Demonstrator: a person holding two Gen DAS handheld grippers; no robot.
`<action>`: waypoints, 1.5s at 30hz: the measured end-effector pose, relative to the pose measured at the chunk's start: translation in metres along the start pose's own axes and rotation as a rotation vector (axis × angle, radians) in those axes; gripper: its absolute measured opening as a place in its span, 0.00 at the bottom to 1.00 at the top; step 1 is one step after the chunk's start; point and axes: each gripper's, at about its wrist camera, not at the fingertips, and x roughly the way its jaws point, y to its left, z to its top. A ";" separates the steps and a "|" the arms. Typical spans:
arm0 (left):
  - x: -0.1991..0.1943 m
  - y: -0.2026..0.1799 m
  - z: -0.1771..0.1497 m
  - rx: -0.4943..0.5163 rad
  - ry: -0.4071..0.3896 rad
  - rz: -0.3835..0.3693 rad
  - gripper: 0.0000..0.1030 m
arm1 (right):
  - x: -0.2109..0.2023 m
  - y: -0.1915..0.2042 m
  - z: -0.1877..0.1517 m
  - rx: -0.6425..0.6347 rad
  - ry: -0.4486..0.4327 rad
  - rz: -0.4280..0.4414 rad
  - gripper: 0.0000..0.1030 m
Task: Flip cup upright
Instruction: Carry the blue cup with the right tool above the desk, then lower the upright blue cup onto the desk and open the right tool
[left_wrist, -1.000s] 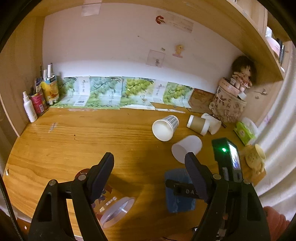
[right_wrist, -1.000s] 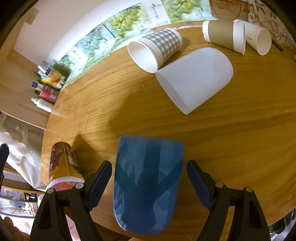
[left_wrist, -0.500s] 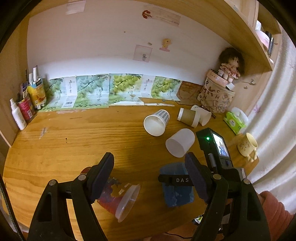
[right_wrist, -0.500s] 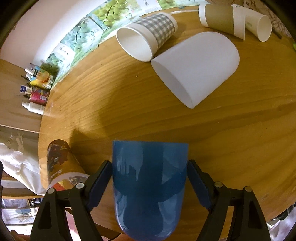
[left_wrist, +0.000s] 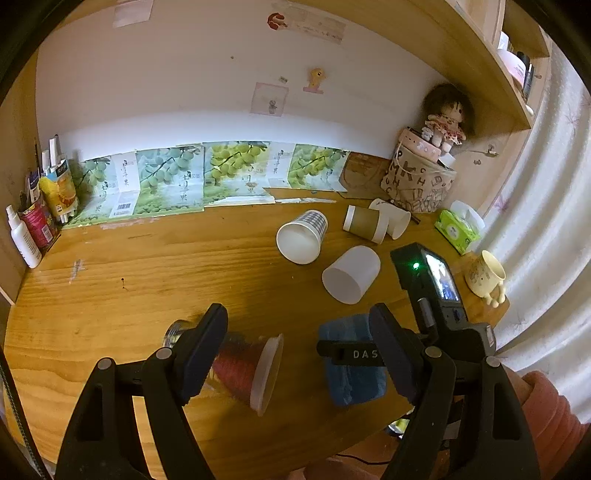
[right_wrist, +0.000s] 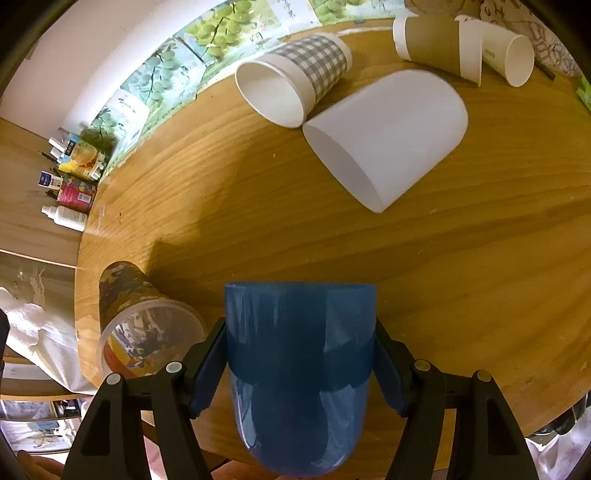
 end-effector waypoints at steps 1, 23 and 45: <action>-0.001 0.000 -0.001 0.002 0.000 -0.001 0.79 | -0.003 0.001 0.000 -0.004 -0.016 -0.005 0.69; -0.007 0.003 0.001 0.052 -0.002 0.000 0.79 | -0.062 0.022 -0.029 -0.178 -0.621 -0.085 0.69; -0.011 0.007 -0.003 0.151 0.049 0.111 0.79 | -0.040 0.008 -0.065 -0.185 -0.901 -0.046 0.69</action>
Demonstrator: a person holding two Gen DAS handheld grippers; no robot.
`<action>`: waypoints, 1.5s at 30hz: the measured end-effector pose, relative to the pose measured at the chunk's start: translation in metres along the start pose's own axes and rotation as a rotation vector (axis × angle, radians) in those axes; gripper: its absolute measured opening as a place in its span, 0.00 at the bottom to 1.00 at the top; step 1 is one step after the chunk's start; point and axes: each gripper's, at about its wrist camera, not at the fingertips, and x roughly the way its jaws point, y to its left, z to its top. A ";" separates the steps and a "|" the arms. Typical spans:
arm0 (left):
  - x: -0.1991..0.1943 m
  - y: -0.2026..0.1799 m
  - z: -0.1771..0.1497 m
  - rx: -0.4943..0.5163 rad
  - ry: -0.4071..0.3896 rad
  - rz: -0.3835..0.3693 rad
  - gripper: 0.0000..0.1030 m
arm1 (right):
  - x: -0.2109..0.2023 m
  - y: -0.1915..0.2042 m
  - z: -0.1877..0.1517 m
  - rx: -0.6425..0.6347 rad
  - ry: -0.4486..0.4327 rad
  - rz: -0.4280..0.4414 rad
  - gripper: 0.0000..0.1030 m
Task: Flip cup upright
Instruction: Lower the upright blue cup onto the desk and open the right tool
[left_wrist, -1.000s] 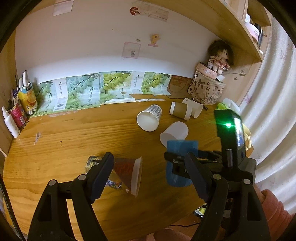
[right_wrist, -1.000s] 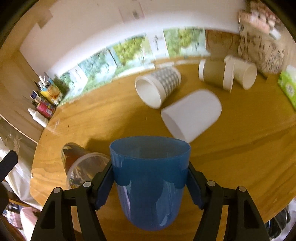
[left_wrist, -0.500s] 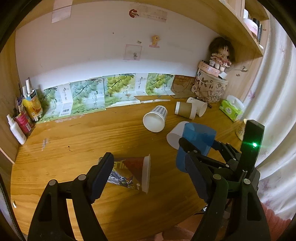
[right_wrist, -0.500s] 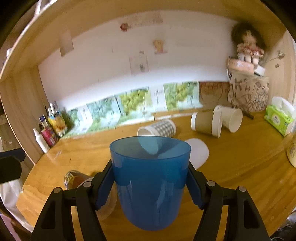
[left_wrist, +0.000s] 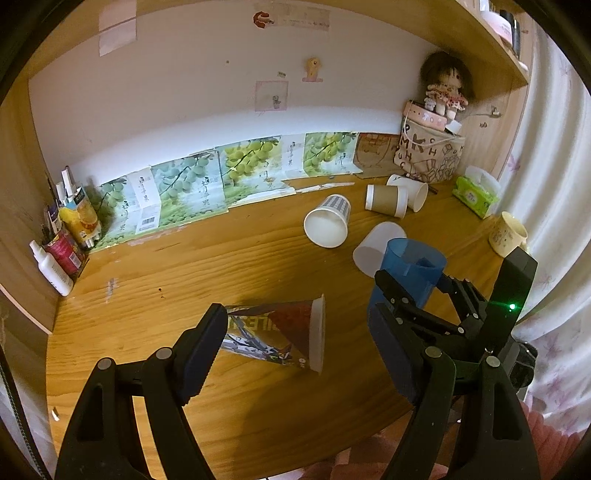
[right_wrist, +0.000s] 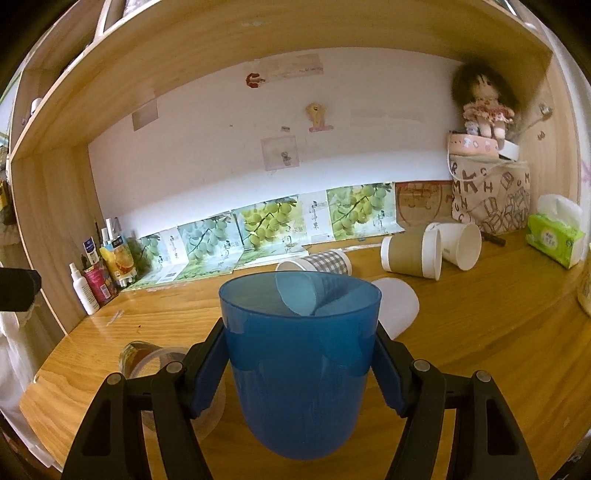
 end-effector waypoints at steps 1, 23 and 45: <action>0.000 0.000 0.000 0.003 0.002 0.000 0.79 | 0.001 -0.001 -0.001 0.003 0.000 -0.002 0.69; 0.006 0.007 -0.010 -0.041 0.061 -0.037 0.79 | 0.002 0.007 -0.016 -0.125 0.090 -0.022 0.69; -0.009 -0.004 -0.026 -0.230 0.077 -0.018 0.79 | -0.024 0.012 -0.003 -0.210 0.214 0.027 0.86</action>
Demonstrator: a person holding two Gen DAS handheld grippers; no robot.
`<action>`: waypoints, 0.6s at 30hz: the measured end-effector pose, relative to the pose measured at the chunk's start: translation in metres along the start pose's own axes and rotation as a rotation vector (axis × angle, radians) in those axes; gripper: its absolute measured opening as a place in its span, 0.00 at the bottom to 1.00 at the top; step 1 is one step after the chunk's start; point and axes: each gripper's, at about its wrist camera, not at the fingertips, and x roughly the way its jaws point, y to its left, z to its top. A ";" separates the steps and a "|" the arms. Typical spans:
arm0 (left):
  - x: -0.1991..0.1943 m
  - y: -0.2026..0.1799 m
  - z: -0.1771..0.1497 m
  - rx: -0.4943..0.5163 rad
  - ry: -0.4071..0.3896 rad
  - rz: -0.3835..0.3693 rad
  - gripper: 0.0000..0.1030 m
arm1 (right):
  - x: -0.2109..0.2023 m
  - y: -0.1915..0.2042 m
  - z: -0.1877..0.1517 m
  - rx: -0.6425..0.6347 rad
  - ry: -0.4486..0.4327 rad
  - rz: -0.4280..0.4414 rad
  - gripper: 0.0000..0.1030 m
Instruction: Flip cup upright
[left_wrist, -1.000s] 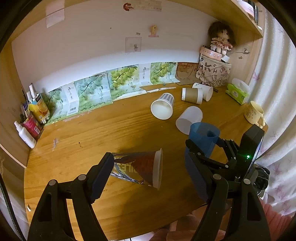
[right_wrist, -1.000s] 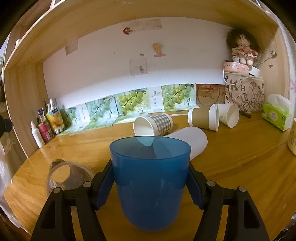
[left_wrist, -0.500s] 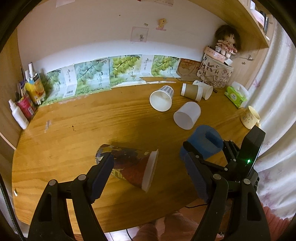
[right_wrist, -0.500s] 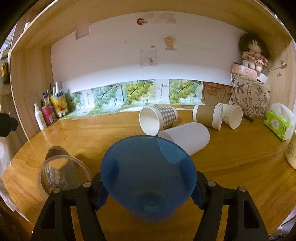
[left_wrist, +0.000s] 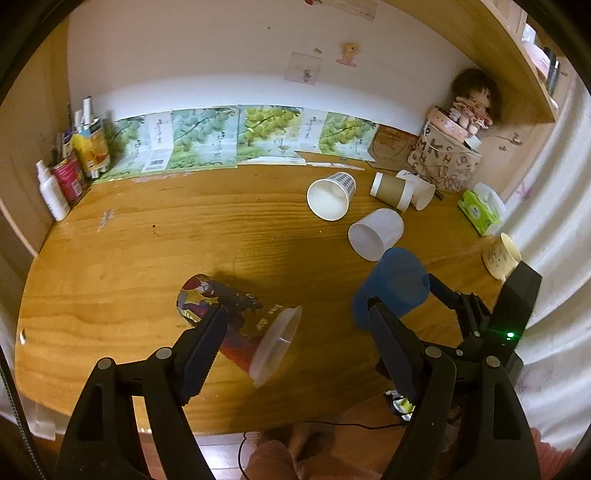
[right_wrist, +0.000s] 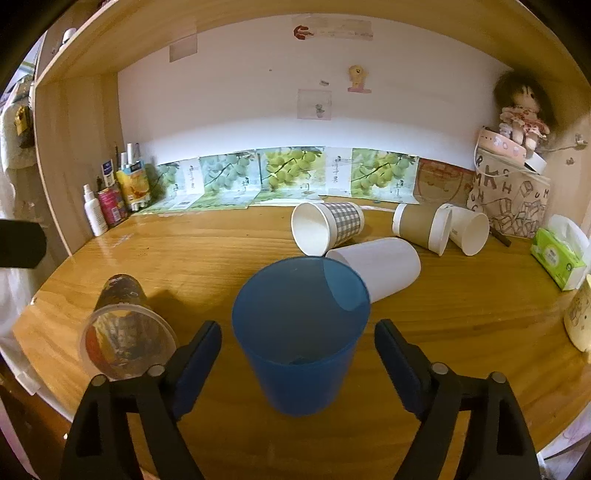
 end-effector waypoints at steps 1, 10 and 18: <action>-0.001 -0.002 -0.001 -0.005 0.000 0.008 0.79 | -0.005 -0.002 0.002 -0.002 0.002 0.004 0.88; -0.028 -0.020 -0.027 -0.156 -0.014 0.062 0.79 | -0.067 -0.020 0.009 0.003 -0.005 0.021 0.99; -0.058 -0.047 -0.050 -0.174 -0.021 0.084 0.84 | -0.126 -0.036 0.010 0.045 0.043 0.031 0.99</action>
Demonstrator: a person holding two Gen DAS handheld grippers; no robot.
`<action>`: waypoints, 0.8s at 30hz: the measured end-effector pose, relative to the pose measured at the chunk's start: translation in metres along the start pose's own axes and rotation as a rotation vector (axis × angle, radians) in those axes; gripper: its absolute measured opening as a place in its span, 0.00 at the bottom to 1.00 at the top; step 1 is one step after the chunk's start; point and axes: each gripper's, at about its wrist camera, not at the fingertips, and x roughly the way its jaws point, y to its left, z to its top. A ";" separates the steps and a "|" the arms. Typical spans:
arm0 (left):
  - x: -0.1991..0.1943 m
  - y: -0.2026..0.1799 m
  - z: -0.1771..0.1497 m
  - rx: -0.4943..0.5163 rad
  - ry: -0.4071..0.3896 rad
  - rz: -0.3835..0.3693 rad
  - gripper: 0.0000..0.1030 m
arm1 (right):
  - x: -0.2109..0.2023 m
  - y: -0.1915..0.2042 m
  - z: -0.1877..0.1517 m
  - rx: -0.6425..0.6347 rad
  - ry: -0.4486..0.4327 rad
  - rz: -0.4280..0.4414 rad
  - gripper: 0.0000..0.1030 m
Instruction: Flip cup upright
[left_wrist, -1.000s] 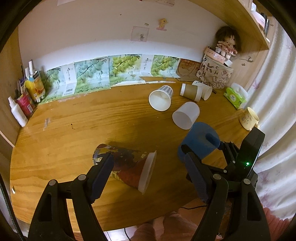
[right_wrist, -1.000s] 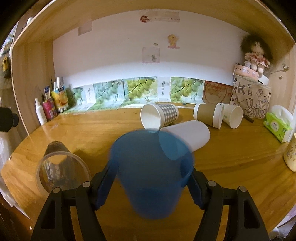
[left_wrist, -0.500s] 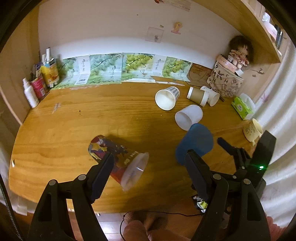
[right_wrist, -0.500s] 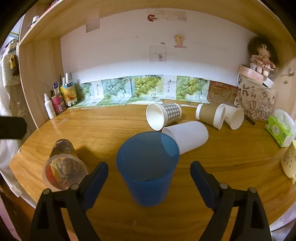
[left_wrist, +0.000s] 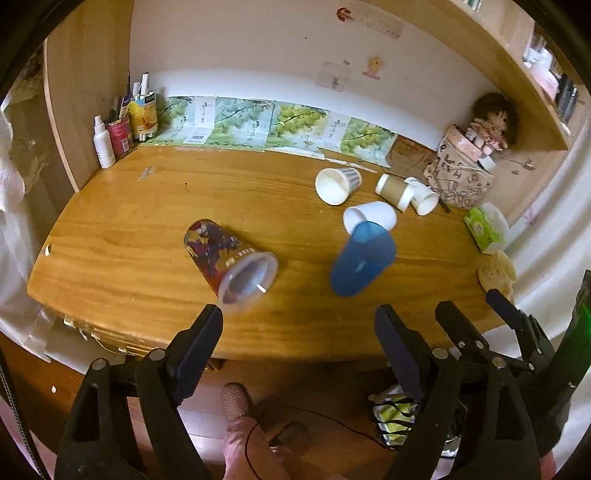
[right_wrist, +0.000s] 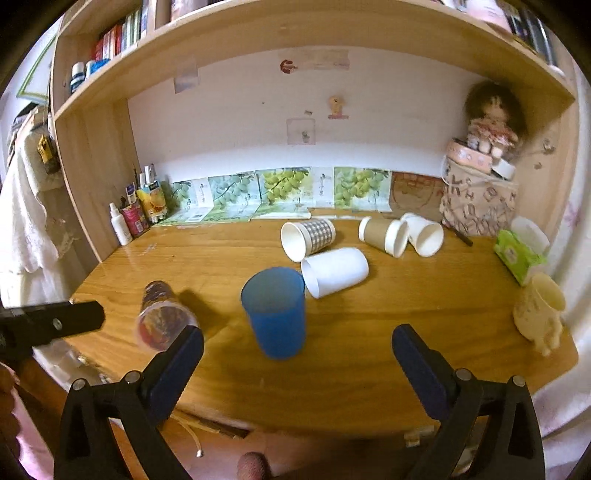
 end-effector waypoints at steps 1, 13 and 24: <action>-0.005 -0.003 -0.003 -0.002 -0.005 0.001 0.84 | -0.010 -0.002 -0.001 0.015 0.010 0.007 0.99; -0.071 -0.043 -0.020 0.040 -0.185 0.056 0.98 | -0.099 -0.012 0.003 0.117 -0.011 0.085 0.99; -0.113 -0.063 -0.025 0.060 -0.414 0.227 0.99 | -0.149 -0.010 -0.004 0.088 -0.156 0.025 0.99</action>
